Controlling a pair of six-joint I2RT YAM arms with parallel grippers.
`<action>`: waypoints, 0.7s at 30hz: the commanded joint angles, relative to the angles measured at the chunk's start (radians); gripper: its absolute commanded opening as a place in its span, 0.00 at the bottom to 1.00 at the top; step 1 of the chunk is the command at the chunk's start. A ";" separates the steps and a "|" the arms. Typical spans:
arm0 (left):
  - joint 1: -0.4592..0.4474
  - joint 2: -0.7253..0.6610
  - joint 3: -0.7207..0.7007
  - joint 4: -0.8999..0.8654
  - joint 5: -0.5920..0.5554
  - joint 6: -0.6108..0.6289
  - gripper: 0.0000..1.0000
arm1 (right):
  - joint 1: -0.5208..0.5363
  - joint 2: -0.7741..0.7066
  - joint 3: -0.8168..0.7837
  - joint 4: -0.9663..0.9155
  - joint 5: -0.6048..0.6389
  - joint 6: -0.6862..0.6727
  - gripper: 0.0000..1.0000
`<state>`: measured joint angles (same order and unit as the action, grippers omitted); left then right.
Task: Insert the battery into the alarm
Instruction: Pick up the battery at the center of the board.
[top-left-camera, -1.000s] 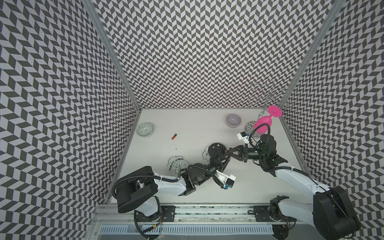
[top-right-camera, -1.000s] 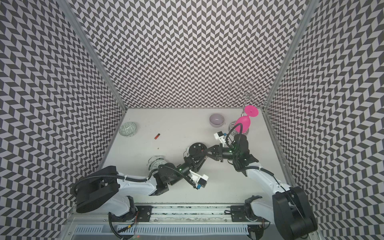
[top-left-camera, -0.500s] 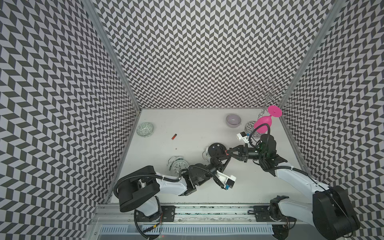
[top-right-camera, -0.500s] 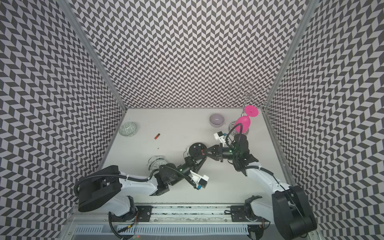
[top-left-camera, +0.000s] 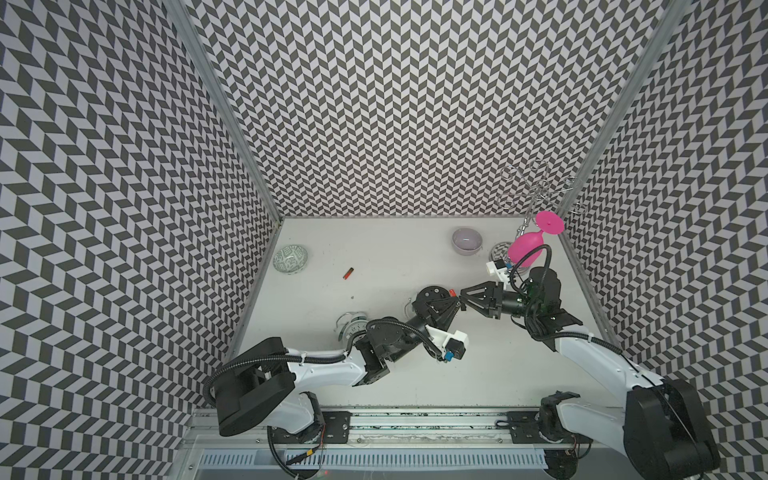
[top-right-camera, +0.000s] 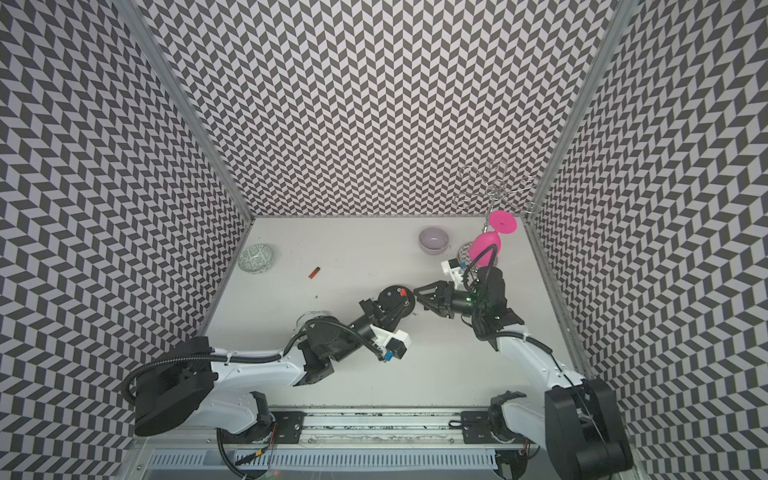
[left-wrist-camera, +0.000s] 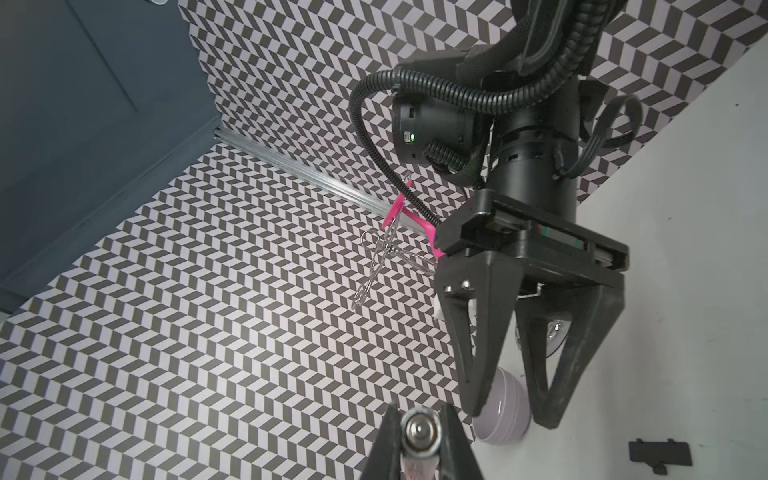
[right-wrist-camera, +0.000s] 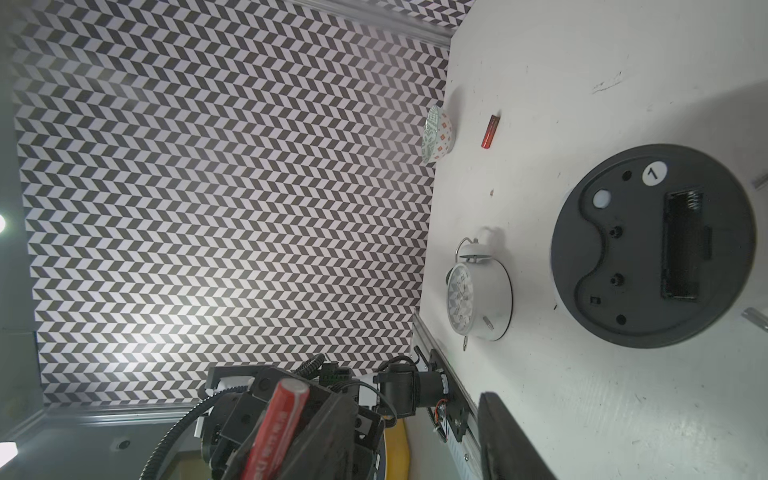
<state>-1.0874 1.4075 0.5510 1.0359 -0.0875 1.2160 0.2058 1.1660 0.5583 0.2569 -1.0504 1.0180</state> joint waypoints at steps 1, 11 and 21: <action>-0.012 0.028 -0.021 0.096 -0.028 0.085 0.05 | -0.004 -0.010 0.001 0.051 -0.020 0.006 0.49; -0.035 0.133 -0.027 0.248 -0.118 0.304 0.06 | -0.002 -0.023 -0.013 0.146 -0.098 0.028 0.49; -0.058 0.169 -0.018 0.282 -0.115 0.337 0.06 | 0.040 0.015 0.012 0.191 -0.135 0.046 0.44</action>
<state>-1.1313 1.5646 0.5251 1.2598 -0.1982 1.5181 0.2302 1.1675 0.5537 0.3744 -1.1534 1.0523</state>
